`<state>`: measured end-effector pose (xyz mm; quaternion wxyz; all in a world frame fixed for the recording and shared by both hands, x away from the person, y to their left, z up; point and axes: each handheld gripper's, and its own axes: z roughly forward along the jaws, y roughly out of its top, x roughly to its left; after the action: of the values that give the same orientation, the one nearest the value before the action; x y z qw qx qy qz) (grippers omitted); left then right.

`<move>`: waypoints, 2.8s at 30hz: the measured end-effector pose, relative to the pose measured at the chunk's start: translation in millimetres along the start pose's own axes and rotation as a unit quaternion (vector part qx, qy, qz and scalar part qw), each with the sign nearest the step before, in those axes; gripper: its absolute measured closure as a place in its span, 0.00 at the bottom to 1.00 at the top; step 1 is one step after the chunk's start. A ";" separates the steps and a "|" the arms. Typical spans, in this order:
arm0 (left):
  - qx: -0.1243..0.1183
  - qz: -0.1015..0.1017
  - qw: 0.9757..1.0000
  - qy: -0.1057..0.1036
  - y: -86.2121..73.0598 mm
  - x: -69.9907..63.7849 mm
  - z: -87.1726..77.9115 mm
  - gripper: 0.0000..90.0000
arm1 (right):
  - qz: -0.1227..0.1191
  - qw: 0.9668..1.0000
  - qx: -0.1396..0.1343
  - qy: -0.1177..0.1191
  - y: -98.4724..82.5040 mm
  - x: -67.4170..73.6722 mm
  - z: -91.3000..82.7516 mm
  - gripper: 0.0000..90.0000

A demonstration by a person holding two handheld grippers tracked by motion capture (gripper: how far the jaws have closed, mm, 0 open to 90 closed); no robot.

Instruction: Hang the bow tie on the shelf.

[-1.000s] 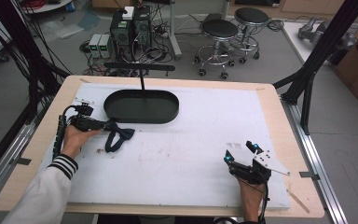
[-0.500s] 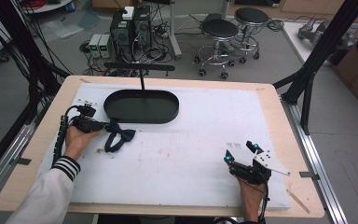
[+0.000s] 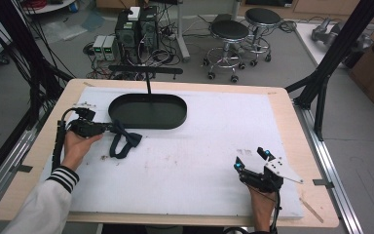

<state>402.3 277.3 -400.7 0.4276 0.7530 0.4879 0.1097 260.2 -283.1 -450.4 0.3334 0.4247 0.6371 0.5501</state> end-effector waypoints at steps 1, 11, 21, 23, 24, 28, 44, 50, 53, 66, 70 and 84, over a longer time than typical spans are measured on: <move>0.000 0.000 1.000 0.000 0.0 0.0 0.0 0.95 | 0.000 1.000 0.000 0.000 0.0 0.0 0.0 0.12; -0.076 0.034 0.997 -0.006 3.7 -4.7 -16.5 0.95 | 0.000 1.000 0.003 0.000 0.1 0.8 -0.1 0.12; -0.138 0.091 0.986 0.010 37.2 -29.1 -36.1 0.96 | 0.001 1.000 0.003 0.000 0.0 0.8 -0.1 0.12; -0.140 0.092 0.986 0.010 39.2 -30.2 -37.6 0.96 | 0.000 1.000 0.002 0.000 0.0 0.5 -0.2 0.12; -0.146 0.096 0.984 0.012 42.4 -31.7 -39.7 0.96 | 0.000 1.000 0.002 0.000 0.0 0.5 -0.2 0.12; -0.167 0.100 0.981 0.019 51.0 -33.9 -44.8 0.96 | 0.000 1.000 0.002 0.000 0.0 0.6 -0.2 0.12; -0.214 0.098 0.971 0.049 82.5 -26.8 -50.8 0.96 | -0.002 1.000 0.002 0.001 0.0 0.8 -0.1 0.12; -0.235 0.091 0.965 0.071 108.3 -16.9 -51.8 0.96 | -0.009 1.000 0.003 -0.002 0.1 1.8 0.3 0.12; -0.242 0.079 0.964 0.079 117.8 -12.3 -48.5 0.96 | -0.006 1.000 0.003 -0.001 0.1 1.6 0.5 0.12; -0.259 0.065 0.957 0.111 134.2 2.5 -43.5 0.96 | -0.008 1.000 0.003 -0.003 0.1 1.8 0.5 0.12; -0.252 0.057 0.958 0.123 132.8 10.4 -40.8 0.96 | -0.007 1.000 0.003 -0.002 0.1 1.7 0.5 0.12; -0.227 0.058 0.962 0.139 120.5 17.9 -26.8 0.95 | -0.004 1.000 0.005 -0.001 0.1 1.5 0.4 0.12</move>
<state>472.9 287.4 -298.4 0.5083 0.6401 0.4606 0.3461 260.0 -281.6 -450.3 0.3337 0.4245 0.6409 0.5456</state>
